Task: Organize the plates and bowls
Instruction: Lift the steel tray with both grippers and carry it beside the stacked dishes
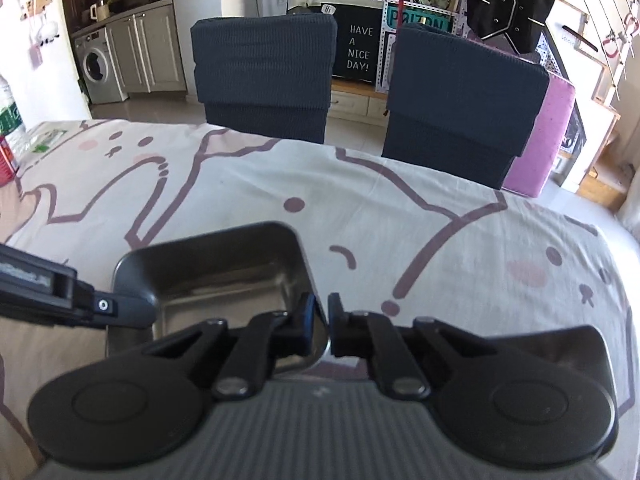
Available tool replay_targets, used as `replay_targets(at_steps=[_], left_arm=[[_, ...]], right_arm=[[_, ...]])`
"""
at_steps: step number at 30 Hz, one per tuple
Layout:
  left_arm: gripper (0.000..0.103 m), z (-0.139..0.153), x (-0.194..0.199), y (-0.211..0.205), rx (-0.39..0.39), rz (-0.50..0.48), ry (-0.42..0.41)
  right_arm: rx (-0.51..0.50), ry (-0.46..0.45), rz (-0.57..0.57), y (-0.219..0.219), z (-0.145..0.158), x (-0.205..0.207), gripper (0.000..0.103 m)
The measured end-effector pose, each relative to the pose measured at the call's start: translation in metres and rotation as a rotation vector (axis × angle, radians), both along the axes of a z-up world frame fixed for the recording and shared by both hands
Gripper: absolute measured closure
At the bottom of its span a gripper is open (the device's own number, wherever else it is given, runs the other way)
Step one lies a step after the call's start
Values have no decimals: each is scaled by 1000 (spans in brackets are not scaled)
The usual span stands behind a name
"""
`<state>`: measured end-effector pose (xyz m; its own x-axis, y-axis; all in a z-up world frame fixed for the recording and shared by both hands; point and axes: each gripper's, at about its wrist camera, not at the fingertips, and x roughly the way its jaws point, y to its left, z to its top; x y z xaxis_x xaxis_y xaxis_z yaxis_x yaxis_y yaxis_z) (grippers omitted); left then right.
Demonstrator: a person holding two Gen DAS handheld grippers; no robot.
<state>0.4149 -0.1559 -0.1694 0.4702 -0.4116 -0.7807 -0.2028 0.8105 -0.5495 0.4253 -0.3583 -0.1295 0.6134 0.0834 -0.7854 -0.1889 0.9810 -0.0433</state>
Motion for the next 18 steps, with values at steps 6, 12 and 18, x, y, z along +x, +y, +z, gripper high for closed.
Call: replay_targets(at_steps=[6, 12, 18], left_arm=[[92, 22, -4, 8, 68, -16, -58], [92, 75, -33, 19, 115, -103, -180], [92, 101, -94, 32, 135, -183, -176]], right_arm=[[52, -88, -6, 7, 21, -18, 99], [61, -179, -4, 22, 64, -62, 100], [57, -202, 14, 49, 105, -129, 100]])
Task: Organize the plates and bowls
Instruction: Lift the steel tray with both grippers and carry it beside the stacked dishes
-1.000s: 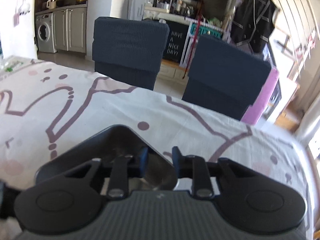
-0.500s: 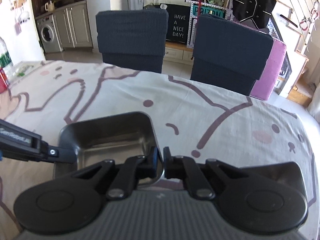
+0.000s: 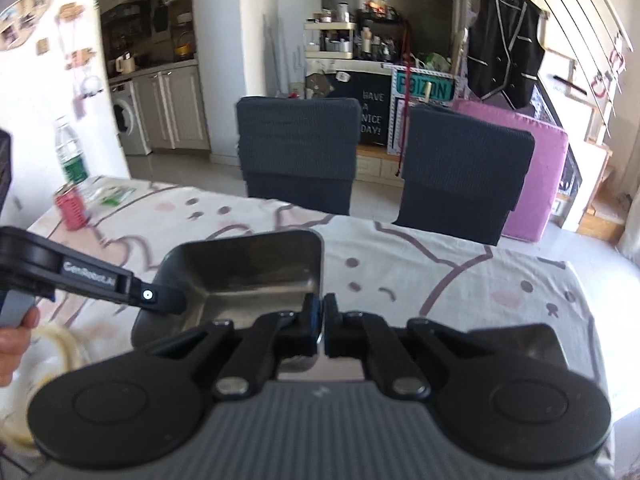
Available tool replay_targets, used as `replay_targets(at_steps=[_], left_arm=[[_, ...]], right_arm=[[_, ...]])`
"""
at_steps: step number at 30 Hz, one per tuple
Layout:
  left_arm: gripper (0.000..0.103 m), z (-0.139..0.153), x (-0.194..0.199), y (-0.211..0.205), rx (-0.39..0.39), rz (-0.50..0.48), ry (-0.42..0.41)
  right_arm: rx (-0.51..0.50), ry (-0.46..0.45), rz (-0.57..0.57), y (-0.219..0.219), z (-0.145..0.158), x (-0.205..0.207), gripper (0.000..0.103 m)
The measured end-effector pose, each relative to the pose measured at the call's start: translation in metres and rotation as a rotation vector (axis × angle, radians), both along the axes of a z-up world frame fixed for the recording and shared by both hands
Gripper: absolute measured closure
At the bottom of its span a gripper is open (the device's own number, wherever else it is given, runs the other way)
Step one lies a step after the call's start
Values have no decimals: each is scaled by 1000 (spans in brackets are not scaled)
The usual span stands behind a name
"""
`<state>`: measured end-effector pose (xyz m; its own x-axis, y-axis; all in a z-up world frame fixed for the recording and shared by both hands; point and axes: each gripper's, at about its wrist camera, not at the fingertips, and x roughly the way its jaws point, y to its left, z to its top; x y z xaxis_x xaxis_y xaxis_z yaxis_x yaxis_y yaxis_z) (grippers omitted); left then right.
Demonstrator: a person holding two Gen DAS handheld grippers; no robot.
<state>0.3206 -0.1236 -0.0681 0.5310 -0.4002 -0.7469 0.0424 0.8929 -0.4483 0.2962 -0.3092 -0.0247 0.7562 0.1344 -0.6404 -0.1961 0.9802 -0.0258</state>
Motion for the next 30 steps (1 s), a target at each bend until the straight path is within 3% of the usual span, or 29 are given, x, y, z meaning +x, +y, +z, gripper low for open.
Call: replay_targets(at_steps=[6, 13, 18, 30], left_arm=[[92, -15, -60, -1, 40, -94, 66], [92, -45, -105, -13, 112, -212, 106], [92, -59, -109, -25, 135, -256, 122], [92, -72, -105, -49, 171, -306, 125]], right_arm=[[-26, 34, -37, 31, 5, -83, 99], [-20, 197, -85, 40, -29, -152, 96], [-50, 287, -117, 43, -56, -162, 95], [-89, 365, -194, 29, -78, -151, 96]])
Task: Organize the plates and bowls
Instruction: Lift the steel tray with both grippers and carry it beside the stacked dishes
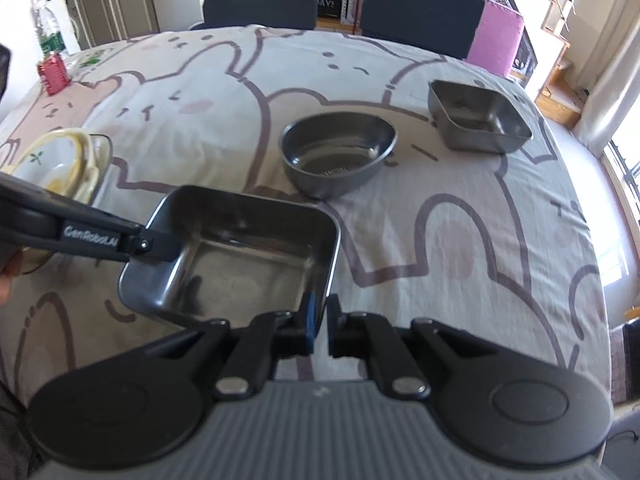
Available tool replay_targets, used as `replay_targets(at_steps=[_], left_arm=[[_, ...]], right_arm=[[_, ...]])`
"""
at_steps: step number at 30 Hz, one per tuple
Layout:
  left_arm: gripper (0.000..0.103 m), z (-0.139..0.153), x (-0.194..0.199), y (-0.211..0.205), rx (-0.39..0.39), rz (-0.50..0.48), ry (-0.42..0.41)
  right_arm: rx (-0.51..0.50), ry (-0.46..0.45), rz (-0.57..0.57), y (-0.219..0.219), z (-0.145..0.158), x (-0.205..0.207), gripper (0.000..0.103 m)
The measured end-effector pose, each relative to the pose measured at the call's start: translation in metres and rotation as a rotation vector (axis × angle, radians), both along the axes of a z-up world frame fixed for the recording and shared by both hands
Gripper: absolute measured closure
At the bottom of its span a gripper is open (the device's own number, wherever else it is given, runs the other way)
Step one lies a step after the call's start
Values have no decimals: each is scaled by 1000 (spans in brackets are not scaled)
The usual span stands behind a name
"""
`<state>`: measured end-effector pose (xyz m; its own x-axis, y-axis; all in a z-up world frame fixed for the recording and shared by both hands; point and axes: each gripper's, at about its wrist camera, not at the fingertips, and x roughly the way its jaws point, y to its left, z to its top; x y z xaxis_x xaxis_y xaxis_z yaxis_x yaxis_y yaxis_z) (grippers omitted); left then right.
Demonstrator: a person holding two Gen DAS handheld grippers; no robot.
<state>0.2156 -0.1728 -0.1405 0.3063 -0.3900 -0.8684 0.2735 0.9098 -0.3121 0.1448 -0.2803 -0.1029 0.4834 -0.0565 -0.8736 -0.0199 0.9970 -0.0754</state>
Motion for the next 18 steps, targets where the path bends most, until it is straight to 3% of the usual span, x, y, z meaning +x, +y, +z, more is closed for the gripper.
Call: replay_targets(at_steps=[18], left_arm=[[92, -11, 3, -7, 28, -38, -9]], right_arm=[[51, 44, -48, -14, -16, 13, 96]])
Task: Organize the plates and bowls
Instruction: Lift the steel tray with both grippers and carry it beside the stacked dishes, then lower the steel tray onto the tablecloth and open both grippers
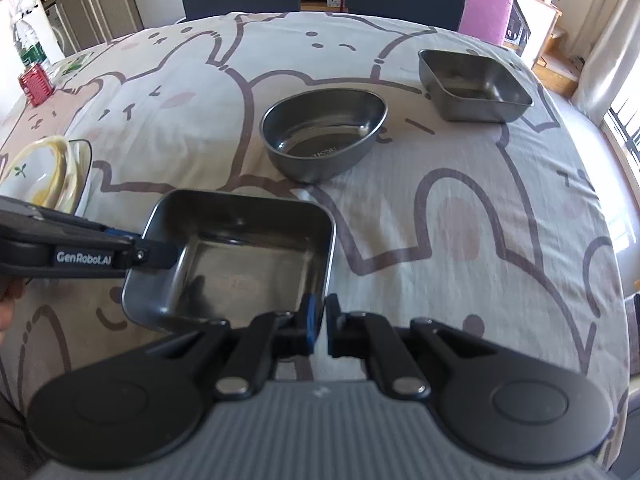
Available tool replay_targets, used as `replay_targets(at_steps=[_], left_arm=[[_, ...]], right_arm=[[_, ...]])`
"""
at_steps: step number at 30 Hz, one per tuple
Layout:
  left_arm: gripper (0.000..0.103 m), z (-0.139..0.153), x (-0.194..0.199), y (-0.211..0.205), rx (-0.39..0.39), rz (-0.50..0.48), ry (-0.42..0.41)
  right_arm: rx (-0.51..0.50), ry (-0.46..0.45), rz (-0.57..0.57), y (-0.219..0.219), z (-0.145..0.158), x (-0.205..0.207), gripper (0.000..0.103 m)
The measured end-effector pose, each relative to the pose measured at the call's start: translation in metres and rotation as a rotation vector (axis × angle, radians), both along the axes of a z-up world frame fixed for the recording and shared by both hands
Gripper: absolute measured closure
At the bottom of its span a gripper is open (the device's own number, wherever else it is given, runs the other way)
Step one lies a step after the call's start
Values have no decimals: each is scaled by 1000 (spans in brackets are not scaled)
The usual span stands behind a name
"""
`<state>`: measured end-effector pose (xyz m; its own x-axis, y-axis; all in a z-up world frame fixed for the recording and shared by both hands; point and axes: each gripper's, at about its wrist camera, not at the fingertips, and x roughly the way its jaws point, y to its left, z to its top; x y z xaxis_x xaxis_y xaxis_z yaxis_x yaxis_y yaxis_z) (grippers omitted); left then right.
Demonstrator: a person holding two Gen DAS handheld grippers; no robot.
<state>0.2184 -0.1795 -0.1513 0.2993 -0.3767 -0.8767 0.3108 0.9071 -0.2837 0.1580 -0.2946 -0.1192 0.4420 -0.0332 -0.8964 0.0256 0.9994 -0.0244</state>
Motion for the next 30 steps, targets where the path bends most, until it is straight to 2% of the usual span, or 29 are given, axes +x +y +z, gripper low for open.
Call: replay_targets(at_steps=[8, 11, 14, 16, 18, 20, 22, 25, 30], left_arm=[[73, 1, 0, 10, 6, 30, 23], [58, 10, -2, 17, -24, 37, 20], [46, 26, -5, 22, -48, 30, -12], [37, 40, -6, 27, -71, 36, -33], [27, 54, -8, 31, -100, 45, -65], [10, 69, -10, 35, -127, 42, -105], [2, 82, -10, 34, -137, 33, -148], [0, 97, -8, 31, -143, 42, -217], [0, 116, 1, 19, -257, 100, -252]], right_arm=[[7, -4, -12, -2, 4, -2, 95], [14, -17, -16, -2, 12, -4, 84], [28, -48, -18, 0, 26, -7, 64], [32, -82, -24, 2, 39, -10, 46], [44, -122, -23, 3, 56, -14, 39], [53, -169, -31, 3, 75, -18, 29], [49, -220, -39, 0, 93, -19, 14], [20, -291, -50, -9, 116, -18, 0], [2, -411, -97, -52, 139, -2, 0]])
